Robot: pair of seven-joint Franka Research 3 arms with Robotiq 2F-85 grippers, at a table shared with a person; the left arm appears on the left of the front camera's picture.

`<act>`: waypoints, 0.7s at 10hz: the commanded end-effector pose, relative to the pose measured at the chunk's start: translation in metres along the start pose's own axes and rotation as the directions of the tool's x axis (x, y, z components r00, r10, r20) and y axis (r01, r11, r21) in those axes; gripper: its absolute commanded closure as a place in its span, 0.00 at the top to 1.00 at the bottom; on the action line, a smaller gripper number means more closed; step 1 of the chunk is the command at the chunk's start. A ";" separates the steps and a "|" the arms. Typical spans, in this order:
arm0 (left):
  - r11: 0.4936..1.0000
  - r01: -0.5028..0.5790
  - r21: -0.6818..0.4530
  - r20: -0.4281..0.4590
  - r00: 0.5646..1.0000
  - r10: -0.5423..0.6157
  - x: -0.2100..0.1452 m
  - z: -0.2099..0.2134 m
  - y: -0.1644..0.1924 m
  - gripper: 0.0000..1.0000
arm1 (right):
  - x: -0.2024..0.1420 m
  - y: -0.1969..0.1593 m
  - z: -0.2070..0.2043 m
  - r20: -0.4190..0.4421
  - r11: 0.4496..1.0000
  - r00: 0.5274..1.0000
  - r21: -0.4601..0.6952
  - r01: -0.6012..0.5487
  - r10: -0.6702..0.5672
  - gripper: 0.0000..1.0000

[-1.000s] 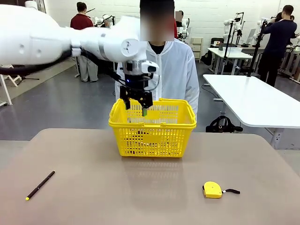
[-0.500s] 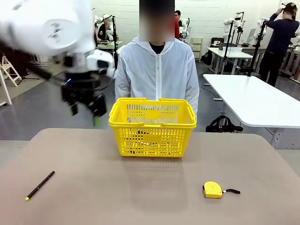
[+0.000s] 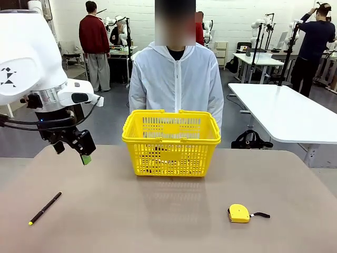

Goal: Place the items the person wants into the basket.
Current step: Pick up the item the person points to and place it in the Market Basket.

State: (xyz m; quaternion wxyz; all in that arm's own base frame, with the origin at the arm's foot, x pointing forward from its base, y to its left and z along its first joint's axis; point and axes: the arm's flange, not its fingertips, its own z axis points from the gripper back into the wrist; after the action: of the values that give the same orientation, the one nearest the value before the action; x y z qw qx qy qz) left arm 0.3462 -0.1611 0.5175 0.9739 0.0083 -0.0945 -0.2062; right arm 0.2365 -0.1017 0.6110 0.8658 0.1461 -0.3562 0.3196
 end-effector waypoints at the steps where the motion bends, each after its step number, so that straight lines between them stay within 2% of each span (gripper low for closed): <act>1: 1.000 0.007 0.007 0.000 1.000 -0.007 -0.005 0.001 -0.004 1.00 | 0.001 -0.001 0.000 -0.008 1.000 1.000 0.003 0.004 -0.004 1.00; 7: 1.000 0.007 0.007 0.000 1.000 -0.007 -0.005 0.001 -0.004 1.00 | 0.001 -0.001 0.000 -0.008 1.000 1.000 0.003 0.004 -0.004 1.00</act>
State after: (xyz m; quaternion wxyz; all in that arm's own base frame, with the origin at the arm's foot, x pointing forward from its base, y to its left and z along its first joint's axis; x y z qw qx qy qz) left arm 0.3446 -0.1630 0.5189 0.9734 0.0108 -0.0942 -0.2088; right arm 0.2366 -0.1017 0.6110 0.8658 0.1462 -0.3561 0.3196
